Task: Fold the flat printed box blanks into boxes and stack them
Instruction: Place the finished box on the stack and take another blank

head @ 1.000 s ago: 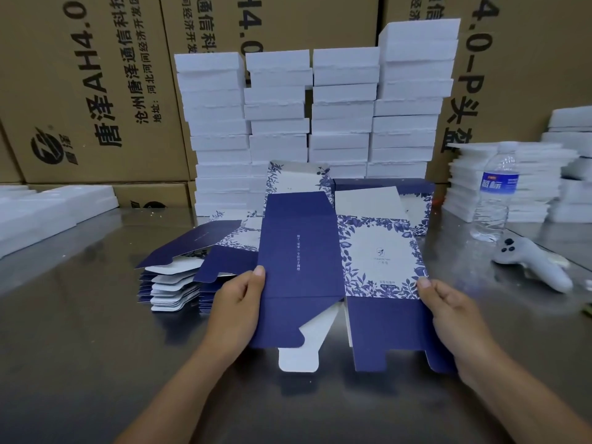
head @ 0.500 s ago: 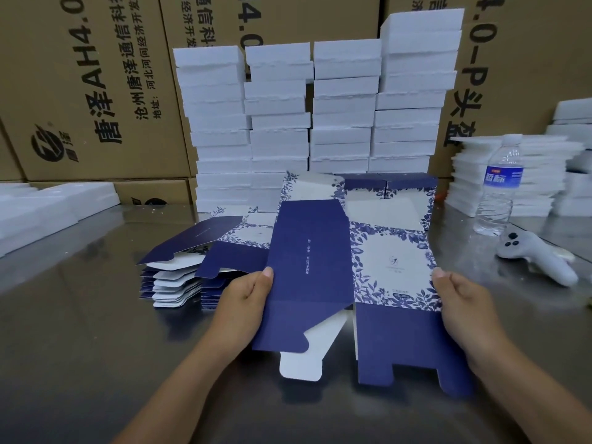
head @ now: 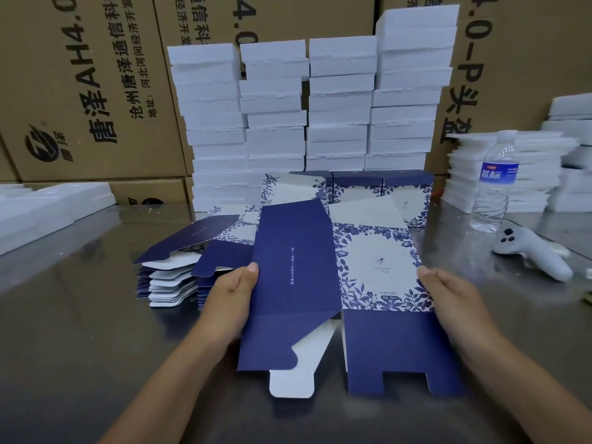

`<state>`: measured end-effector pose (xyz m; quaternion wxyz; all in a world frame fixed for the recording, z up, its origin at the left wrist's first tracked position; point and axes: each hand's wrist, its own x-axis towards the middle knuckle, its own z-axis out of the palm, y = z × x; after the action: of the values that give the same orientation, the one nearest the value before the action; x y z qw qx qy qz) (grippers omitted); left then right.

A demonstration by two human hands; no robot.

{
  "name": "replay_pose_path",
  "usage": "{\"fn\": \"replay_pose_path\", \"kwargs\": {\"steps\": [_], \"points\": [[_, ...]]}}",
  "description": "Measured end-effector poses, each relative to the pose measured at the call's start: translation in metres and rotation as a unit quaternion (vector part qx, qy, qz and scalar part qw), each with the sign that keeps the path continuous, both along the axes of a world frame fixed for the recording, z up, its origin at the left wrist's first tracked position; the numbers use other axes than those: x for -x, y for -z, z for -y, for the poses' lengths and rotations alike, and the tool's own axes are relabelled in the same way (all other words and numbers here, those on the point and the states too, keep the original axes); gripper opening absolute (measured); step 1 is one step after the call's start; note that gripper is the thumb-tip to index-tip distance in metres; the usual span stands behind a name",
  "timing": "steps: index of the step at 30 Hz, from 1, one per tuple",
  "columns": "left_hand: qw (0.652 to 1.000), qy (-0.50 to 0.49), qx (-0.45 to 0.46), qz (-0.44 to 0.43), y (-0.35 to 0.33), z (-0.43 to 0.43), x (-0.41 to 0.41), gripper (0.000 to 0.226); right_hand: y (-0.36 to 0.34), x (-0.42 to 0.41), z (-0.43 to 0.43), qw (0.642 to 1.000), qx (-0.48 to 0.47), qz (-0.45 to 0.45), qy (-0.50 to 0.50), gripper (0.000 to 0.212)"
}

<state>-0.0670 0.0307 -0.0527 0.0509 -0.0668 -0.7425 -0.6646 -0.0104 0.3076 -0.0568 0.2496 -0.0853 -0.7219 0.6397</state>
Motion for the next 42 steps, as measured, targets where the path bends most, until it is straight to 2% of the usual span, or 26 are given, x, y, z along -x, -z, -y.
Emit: {"fn": "replay_pose_path", "kwargs": {"steps": [3, 7, 15, 18, 22, 25, 29, 33, 37, 42], "points": [[1.0, 0.012, -0.007, 0.009, 0.001, 0.001, 0.001, 0.037, -0.002, -0.001, -0.001, 0.999, 0.034, 0.026, -0.001, 0.036], [0.999, 0.049, 0.004, 0.024, 0.0, -0.001, -0.001, 0.039, -0.002, -0.001, -0.002, 0.999, 0.011, 0.014, 0.04, 0.034], [0.993, 0.04, -0.084, 0.069, -0.005, -0.006, -0.004, 0.039, -0.001, 0.0, -0.002, 0.999, -0.01, 0.019, 0.037, 0.034], [0.997, 0.007, -0.054, 0.058, -0.003, -0.006, -0.004, 0.047, -0.003, -0.002, 0.002, 0.999, -0.023, 0.016, 0.023, 0.04], [0.998, -0.016, -0.022, 0.051, -0.003, -0.004, -0.003, 0.043, -0.003, -0.003, 0.004, 1.0, -0.005, 0.028, 0.013, 0.035], [0.999, -0.012, -0.013, 0.045, -0.003, -0.003, -0.001, 0.043, -0.006, -0.003, 0.003, 0.999, 0.026, 0.043, 0.008, 0.031], [0.999, 0.01, 0.003, 0.052, -0.002, -0.005, -0.004, 0.044, -0.006, -0.003, 0.0, 0.999, 0.009, 0.039, 0.031, 0.04], [0.994, 0.049, -0.049, 0.084, -0.006, -0.006, -0.006, 0.041, -0.005, -0.005, -0.003, 0.998, -0.018, 0.037, 0.051, 0.036], [0.99, 0.067, -0.1, 0.071, -0.013, -0.007, -0.011, 0.039, -0.005, -0.004, -0.003, 0.997, -0.04, 0.037, 0.049, 0.036], [0.996, 0.02, -0.073, 0.049, -0.012, -0.006, -0.011, 0.047, -0.006, -0.006, 0.001, 0.998, -0.041, 0.049, 0.024, 0.035]]}}
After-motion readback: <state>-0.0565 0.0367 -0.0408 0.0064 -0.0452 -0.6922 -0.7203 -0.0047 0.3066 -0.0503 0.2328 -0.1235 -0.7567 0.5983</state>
